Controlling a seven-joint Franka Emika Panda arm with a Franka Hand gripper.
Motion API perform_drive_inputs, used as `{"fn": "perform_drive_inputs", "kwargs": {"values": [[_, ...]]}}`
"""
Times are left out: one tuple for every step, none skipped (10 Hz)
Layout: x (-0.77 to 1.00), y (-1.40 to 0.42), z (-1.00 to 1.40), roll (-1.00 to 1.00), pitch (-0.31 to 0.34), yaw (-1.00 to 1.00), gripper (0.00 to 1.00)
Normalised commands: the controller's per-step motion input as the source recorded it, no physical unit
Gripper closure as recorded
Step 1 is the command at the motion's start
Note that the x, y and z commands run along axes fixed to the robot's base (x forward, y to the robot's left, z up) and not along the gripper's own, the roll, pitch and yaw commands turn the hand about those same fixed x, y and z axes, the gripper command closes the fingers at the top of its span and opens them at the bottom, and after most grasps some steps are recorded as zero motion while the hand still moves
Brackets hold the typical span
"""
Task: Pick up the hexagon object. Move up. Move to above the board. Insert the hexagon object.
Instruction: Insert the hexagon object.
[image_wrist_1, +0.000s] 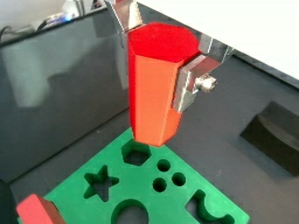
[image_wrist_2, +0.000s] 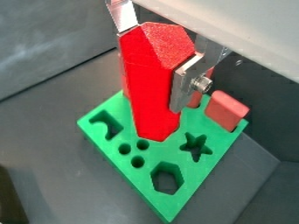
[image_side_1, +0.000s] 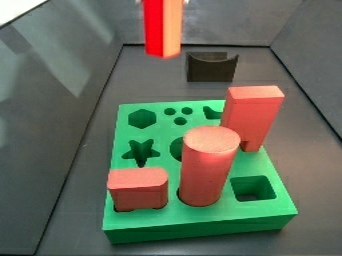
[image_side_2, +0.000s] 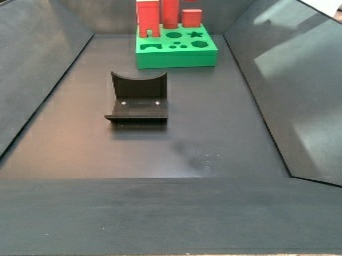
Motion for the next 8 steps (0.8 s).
{"fn": "perform_drive_inputs", "kwargs": {"values": [[-0.21, 0.0, -0.61, 0.12, -0.2, 0.53, 1.0], [-0.22, 0.0, -0.51, 0.09, -0.199, 0.51, 1.0], [0.0, 0.0, -0.08, 0.0, -0.026, 0.0, 1.0], [-0.07, 0.0, -0.49, 0.13, -0.054, 0.03, 1.0], [-0.13, 0.0, -0.54, 0.17, -0.066, 0.11, 1.0], [-0.19, 0.0, -0.48, 0.2, -0.063, 0.15, 1.0], [-0.1, -0.03, -0.3, 0.12, -0.053, 0.17, 1.0], [-0.01, 0.0, 0.0, 0.0, -0.043, 0.03, 1.0]]}}
